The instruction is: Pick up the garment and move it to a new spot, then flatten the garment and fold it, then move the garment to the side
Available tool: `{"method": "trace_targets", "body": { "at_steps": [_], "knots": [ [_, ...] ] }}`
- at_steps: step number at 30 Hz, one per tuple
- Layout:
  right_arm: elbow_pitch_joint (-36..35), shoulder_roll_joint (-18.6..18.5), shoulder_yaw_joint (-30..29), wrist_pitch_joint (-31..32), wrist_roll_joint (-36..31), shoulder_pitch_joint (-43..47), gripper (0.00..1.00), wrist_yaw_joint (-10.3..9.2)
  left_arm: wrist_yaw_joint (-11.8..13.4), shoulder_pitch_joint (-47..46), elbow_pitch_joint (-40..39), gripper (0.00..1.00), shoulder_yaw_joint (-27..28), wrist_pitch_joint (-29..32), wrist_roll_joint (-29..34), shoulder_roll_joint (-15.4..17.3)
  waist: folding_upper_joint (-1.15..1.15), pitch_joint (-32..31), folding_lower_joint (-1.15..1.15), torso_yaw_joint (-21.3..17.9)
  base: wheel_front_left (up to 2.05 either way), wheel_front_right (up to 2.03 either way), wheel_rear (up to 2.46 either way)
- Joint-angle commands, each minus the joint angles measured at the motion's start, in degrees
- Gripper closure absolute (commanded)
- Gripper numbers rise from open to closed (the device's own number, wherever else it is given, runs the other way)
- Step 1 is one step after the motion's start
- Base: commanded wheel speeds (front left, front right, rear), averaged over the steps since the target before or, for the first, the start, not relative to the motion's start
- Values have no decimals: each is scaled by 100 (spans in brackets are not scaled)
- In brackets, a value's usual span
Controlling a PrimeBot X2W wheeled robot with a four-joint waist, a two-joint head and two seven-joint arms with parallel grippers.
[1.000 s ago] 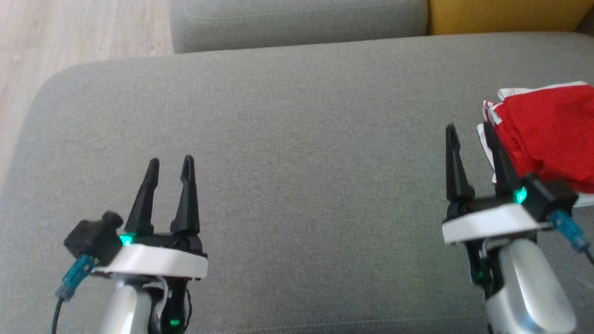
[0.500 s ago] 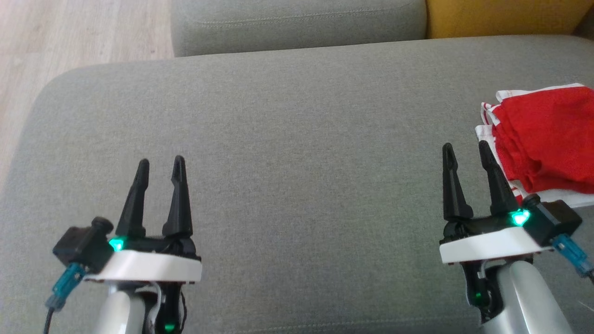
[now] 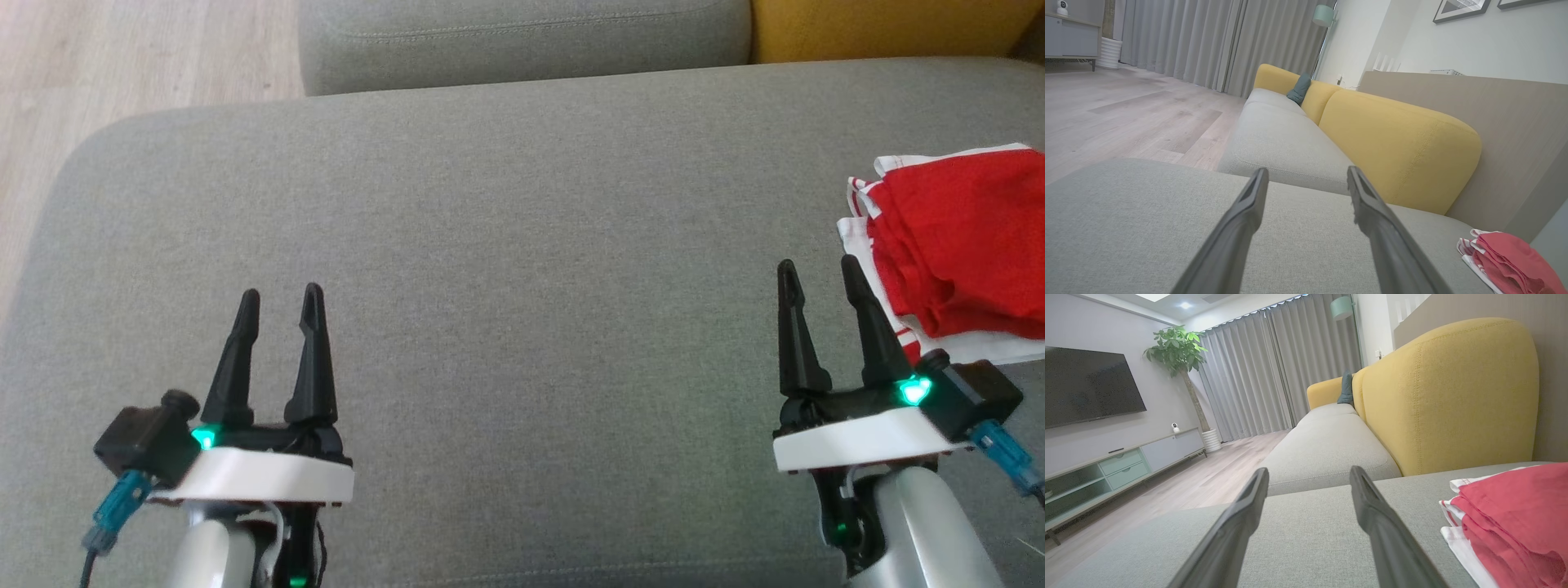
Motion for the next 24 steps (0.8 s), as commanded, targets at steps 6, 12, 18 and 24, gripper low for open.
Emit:
{"method": "trace_targets", "body": {
  "at_steps": [6,12,18,24],
  "knots": [
    [-216,10,130,-62,-19,-115,0,-5,-37,-181,-180,0,204,-31,-82,47,0,26,0,8,0,0,0],
    [-211,10,146,-62,-22,-120,0,-5,-54,-189,-177,0,208,-31,-80,47,0,46,0,-1,0,0,0],
    [-190,10,150,-62,-29,-135,0,-5,-22,-184,-120,0,182,-31,-170,47,0,81,0,6,0,0,0],
    [350,8,29,25,111,143,100,0,-37,171,470,100,-44,23,-303,-16,0,83,0,10,0,0,0]
  ]
}}
